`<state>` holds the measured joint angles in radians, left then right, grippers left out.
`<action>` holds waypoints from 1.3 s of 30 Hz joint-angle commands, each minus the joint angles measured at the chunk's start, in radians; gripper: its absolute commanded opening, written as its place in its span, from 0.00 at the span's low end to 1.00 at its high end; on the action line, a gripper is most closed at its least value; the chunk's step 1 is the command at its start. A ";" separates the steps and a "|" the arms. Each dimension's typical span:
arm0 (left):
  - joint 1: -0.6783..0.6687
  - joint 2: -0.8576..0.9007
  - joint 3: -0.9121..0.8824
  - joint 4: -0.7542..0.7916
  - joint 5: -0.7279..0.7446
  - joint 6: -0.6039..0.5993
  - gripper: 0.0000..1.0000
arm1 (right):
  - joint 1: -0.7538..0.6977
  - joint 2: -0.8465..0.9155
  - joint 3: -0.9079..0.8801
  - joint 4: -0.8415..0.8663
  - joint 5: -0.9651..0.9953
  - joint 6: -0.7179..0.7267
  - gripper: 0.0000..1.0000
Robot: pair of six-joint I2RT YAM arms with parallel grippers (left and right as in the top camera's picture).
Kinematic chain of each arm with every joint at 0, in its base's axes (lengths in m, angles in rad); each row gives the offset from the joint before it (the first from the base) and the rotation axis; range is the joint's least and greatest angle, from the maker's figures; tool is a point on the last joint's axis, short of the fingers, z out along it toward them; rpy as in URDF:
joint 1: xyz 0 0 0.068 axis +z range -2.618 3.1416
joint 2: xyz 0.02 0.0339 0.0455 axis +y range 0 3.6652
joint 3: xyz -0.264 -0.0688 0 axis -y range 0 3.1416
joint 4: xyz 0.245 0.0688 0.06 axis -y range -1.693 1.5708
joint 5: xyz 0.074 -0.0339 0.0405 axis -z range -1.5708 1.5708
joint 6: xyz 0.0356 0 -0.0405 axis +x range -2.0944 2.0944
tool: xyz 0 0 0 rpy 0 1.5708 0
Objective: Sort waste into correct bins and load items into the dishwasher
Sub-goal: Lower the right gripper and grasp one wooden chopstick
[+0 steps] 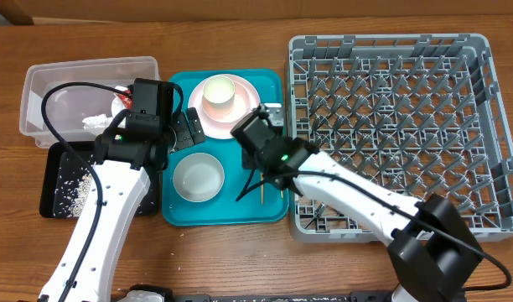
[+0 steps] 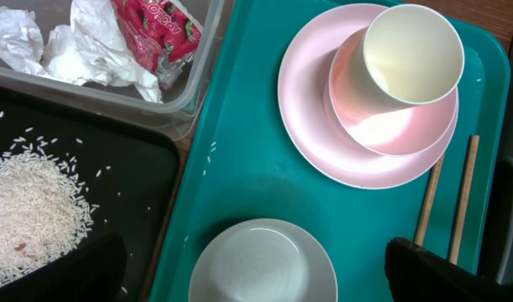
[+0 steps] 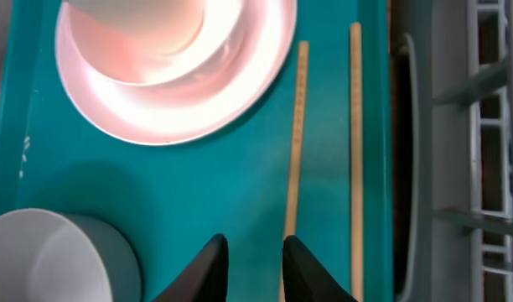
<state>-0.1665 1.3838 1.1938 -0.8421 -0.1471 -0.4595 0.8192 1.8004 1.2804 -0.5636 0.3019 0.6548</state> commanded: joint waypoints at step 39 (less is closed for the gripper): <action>0.002 -0.010 0.012 0.002 -0.010 0.022 1.00 | 0.014 0.261 -0.006 0.107 0.140 0.101 0.19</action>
<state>-0.1665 1.3838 1.1938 -0.8417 -0.1471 -0.4595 0.8330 2.0308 1.2789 -0.4709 0.4568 0.7490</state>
